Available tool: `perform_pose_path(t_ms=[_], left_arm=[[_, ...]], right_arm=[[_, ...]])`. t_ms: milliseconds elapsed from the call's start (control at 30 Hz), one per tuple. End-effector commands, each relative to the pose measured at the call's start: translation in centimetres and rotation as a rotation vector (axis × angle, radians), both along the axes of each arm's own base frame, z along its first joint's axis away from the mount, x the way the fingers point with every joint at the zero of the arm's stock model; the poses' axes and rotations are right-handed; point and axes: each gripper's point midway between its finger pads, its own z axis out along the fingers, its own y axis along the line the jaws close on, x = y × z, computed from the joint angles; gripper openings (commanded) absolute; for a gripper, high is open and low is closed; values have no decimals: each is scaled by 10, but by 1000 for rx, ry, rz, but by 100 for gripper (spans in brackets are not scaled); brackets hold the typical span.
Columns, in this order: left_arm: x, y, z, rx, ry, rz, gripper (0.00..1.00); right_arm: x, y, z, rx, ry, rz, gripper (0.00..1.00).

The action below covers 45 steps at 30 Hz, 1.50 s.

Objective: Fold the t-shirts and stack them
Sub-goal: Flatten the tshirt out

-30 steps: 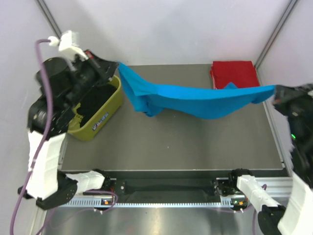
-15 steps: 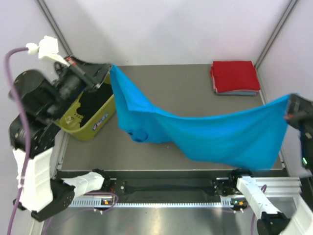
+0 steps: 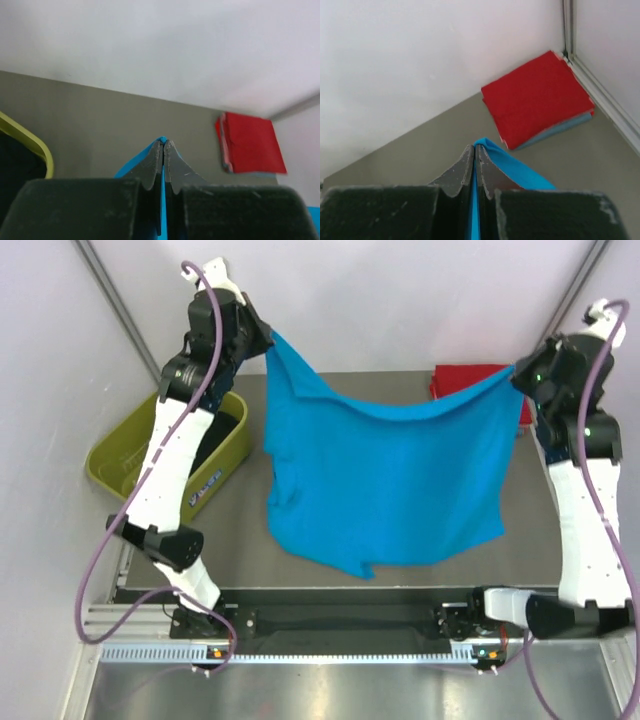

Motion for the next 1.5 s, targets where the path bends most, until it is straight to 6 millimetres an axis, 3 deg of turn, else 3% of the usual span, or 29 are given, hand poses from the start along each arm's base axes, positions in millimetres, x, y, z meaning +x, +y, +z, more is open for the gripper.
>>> perform_pose_path(t_ms=[0,100,200,233,267,300,333,367,400,433,467,500,533,567,600,633,700,767,933,1000,1100,1167,1200,1233,1300,1333,1400,1433,1467], left_arm=[[11,41,81,-74,-262,131,0],[18,58,91,-118,-278,140,0],[0,61,111,-139,-325,113,0],[-14,62,123,-147,-352,97,0],[-20,62,125,-149,-354,84,0],[-28,58,127,-153,-358,55,0],[-52,61,144,-172,-402,38,0],[-54,60,135,-171,-381,26,0],[-65,57,137,-180,-389,-5,0],[-91,61,150,-198,-428,-20,0],[-95,60,142,-198,-411,-27,0],[-106,62,144,-205,-422,-32,0],[-130,68,155,-225,-456,-39,0],[-137,69,151,-230,-449,-41,0],[-148,72,154,-241,-462,-42,0],[-173,78,165,-269,-501,-47,0],[-195,81,171,-293,-530,-58,0],[-229,87,188,-326,-590,-83,0],[-287,91,216,-379,-691,-155,0],[-295,87,219,-385,-702,-191,0],[-294,84,218,-370,-700,-206,0],[-276,81,213,-336,-682,-191,0],[-266,80,209,-319,-672,-180,0],[-240,75,194,-272,-632,-167,0],[-209,72,178,-222,-604,-141,0],[-174,66,147,-168,-529,-125,0],[-143,61,121,-125,-490,-109,0],[-113,57,79,-81,-405,-91,0],[-100,55,70,-72,-416,-87,0]], right_arm=[[16,-5,69,-22,-198,-12,0],[22,-5,82,-34,-214,-6,0],[13,-6,92,-53,-218,-8,0],[8,-6,95,-55,-221,-8,0],[1,-18,93,-63,-207,-39,0],[-13,-18,100,-67,-225,-41,0],[-21,-18,98,-70,-220,-42,0],[-30,-19,99,-71,-221,-50,0],[-51,-22,101,-74,-223,-71,0],[-60,-24,98,-78,-216,-77,0],[-70,-24,98,-85,-218,-82,0],[-95,-26,103,-92,-242,-91,0],[-105,-26,100,-95,-240,-97,0],[-118,-27,98,-99,-235,-103,0],[-142,-30,104,-98,-274,-123,0],[-154,-31,104,-99,-282,-135,0],[-188,-36,108,-105,-312,-167,0],[-220,-39,113,-105,-344,-189,0],[-273,-39,124,-74,-433,-206,0],[-286,-40,126,-63,-452,-214,0],[-294,-41,135,-65,-487,-222,0],[-283,-42,136,-77,-475,-227,0],[-270,-43,134,-81,-454,-229,0],[-252,-43,124,-90,-412,-224,0],[-222,-42,118,-106,-392,-207,0],[-195,-42,92,-114,-316,-200,0],[-164,-38,77,-117,-305,-174,0],[-137,-38,38,-118,-217,-163,0],[-121,-37,31,-107,-231,-158,0]])
